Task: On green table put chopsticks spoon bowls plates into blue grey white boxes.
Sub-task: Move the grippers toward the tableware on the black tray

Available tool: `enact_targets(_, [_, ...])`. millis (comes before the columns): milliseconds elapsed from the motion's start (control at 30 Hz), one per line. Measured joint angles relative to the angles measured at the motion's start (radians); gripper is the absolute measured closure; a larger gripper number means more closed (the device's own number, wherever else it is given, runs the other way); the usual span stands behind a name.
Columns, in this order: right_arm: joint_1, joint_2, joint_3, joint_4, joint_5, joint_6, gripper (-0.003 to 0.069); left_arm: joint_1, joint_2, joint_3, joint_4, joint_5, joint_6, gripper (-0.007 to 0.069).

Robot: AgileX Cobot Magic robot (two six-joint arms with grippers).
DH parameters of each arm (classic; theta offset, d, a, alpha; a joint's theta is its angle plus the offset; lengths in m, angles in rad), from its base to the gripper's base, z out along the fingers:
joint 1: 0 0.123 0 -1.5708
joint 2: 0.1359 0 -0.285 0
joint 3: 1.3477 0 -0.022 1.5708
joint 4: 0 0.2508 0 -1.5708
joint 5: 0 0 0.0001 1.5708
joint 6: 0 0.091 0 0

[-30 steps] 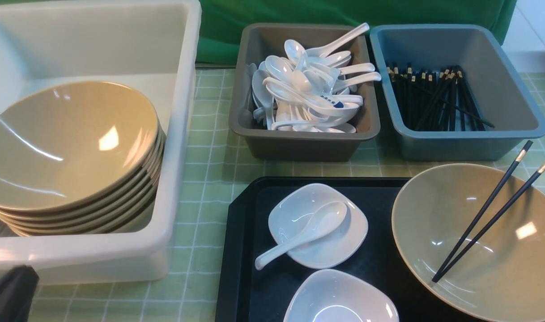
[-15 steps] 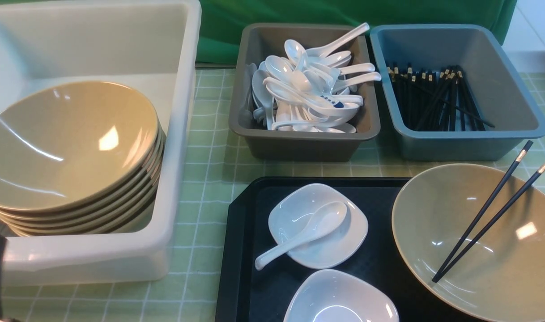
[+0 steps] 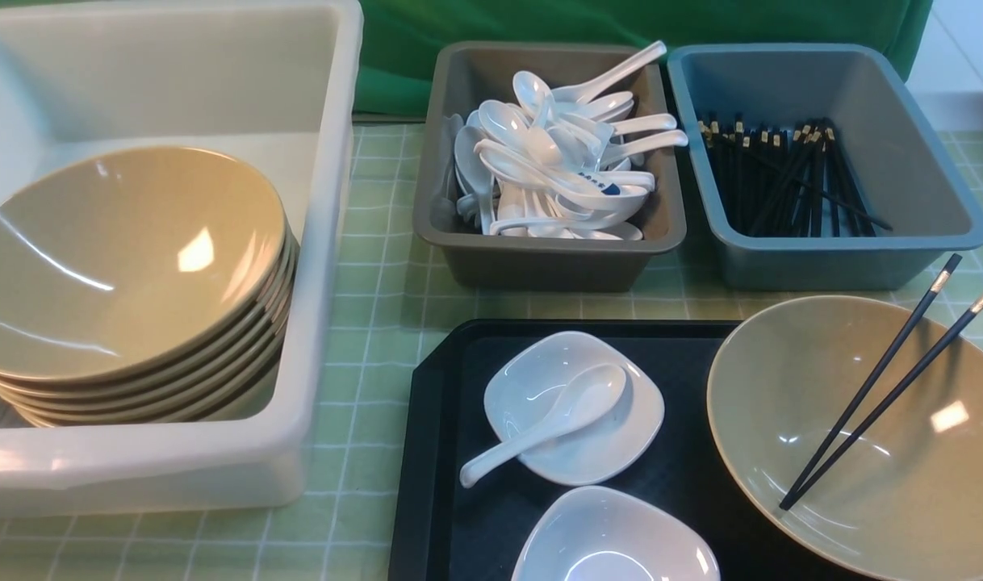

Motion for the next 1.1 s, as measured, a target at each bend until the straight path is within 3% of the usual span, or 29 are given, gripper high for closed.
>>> enact_targets(67, [0.000, 0.057, -0.122, 0.000, 0.070, 0.000, 0.0424, 0.000, 0.088, -0.145, 0.044, 0.133, 0.000, 0.0627])
enact_targets(100, [0.000, 0.119, -0.236, 0.000, 0.190, -0.004, 0.0424, 0.000, 0.179, -0.244, 0.083, 0.263, 0.000, 0.0627])
enact_targets(167, [0.000, 0.160, -0.301, 0.000, 0.272, -0.013, 0.0424, 0.000, 0.250, -0.293, 0.100, 0.369, 0.000, 0.0627])
enact_targets(267, [0.000, 0.309, -0.448, 0.000, 0.572, -0.198, 0.0424, 0.000, 0.459, -0.386, 0.129, 0.604, 0.001, 0.0627])
enact_targets(367, [0.000, 0.384, -0.437, 0.002, 0.698, -0.302, 0.0424, -0.004, 0.559, -0.386, 0.147, 0.660, 0.004, 0.0627])
enact_targets(500, [0.000, 0.422, -0.370, 0.078, 0.738, -0.324, 0.0424, -0.061, 0.609, -0.351, 0.104, 0.666, 0.001, 0.0627])
enact_targets(600, [0.000, 0.448, -0.276, 0.368, 0.890, -0.494, 0.0424, -0.215, 0.630, -0.300, 0.018, 0.678, 0.078, 0.0627])
enact_targets(700, [0.013, 0.487, -0.265, 0.469, 0.990, -0.589, 0.0424, -0.353, 0.639, -0.296, -0.024, 0.710, 0.179, 0.0627])
enact_targets(833, [0.032, 0.625, -0.365, 0.456, 1.148, -0.599, 0.0424, -0.503, 0.640, -0.335, -0.077, 0.763, 0.317, 0.0627])
enact_targets(967, [0.062, 0.763, -0.435, 0.401, 1.175, -0.517, 0.0424, -0.596, 0.647, -0.371, -0.124, 0.770, 0.377, 0.0627])
enact_targets(1100, [0.101, 0.887, -0.431, 0.373, 1.150, -0.341, 0.0424, -0.668, 0.665, -0.377, -0.190, 0.786, 0.413, 0.0627])
